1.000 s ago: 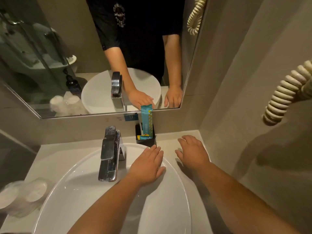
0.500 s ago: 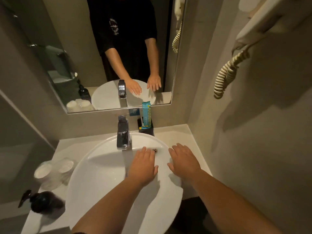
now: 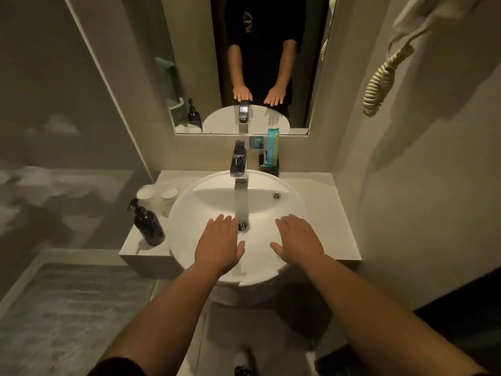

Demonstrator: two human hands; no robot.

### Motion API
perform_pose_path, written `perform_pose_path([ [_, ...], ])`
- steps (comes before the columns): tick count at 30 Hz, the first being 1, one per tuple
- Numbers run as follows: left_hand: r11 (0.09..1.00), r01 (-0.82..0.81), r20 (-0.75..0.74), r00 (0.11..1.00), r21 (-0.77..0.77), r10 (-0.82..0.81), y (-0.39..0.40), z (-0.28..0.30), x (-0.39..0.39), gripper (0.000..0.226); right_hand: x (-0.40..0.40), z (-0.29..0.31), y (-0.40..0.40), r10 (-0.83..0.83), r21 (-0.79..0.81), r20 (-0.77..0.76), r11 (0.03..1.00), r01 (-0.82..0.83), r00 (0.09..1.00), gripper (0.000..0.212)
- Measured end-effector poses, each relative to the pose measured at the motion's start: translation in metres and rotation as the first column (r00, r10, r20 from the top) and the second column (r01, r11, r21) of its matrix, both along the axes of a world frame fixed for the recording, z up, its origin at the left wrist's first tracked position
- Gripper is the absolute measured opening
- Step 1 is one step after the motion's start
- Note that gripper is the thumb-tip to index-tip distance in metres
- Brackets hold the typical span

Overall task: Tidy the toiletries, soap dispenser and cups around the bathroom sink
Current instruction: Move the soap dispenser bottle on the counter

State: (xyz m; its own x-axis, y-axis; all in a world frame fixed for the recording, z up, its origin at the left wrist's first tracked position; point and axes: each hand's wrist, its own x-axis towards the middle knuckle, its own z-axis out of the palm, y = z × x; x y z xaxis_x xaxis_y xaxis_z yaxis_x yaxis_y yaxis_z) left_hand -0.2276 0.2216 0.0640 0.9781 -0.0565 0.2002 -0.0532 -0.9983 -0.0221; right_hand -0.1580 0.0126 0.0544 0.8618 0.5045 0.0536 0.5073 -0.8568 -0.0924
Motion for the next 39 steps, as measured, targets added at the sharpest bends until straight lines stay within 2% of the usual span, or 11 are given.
perform_pose_path([
  [3, 0.997, -0.077, -0.059, 0.995, 0.021, 0.078, 0.012, 0.002, -0.034, 0.059, -0.02, 0.005, 0.014, 0.061, -0.012, -0.018, 0.998, -0.061, 0.998, 0.061],
  [9, 0.973, -0.227, -0.088, 0.969, 0.026, 0.229, 0.052, 0.008, -0.087, 0.06, -0.049, 0.011, 0.066, 0.171, 0.014, 0.028, 0.985, -0.172, 0.985, 0.06],
  [14, 0.943, -0.331, -0.043, 0.943, 0.005, 0.331, 0.098, 0.006, -0.121, 0.057, -0.066, 0.006, 0.121, 0.26, 0.042, 0.016, 0.965, -0.26, 0.966, 0.055],
  [19, 0.923, -0.384, -0.118, 0.916, 0.02, 0.384, 0.155, -0.002, -0.133, 0.061, -0.074, 0.0, 0.185, 0.314, 0.04, -0.018, 0.949, -0.313, 0.949, 0.057],
  [23, 0.928, -0.373, -0.143, 0.919, -0.002, 0.369, 0.195, -0.008, -0.123, 0.061, -0.068, -0.004, 0.23, 0.31, 0.053, -0.046, 0.95, -0.307, 0.95, 0.053],
  [31, 0.918, -0.372, -0.105, 0.927, -0.14, 0.36, 0.245, -0.023, -0.081, 0.042, -0.037, -0.016, 0.291, 0.202, 0.103, -0.133, 0.977, -0.189, 0.97, 0.053],
  [39, 0.865, -0.42, -0.171, 0.907, -0.275, 0.386, 0.267, -0.052, -0.029, 0.053, 0.002, -0.032, 0.336, 0.159, 0.202, -0.197, 0.972, -0.118, 0.968, 0.059],
])
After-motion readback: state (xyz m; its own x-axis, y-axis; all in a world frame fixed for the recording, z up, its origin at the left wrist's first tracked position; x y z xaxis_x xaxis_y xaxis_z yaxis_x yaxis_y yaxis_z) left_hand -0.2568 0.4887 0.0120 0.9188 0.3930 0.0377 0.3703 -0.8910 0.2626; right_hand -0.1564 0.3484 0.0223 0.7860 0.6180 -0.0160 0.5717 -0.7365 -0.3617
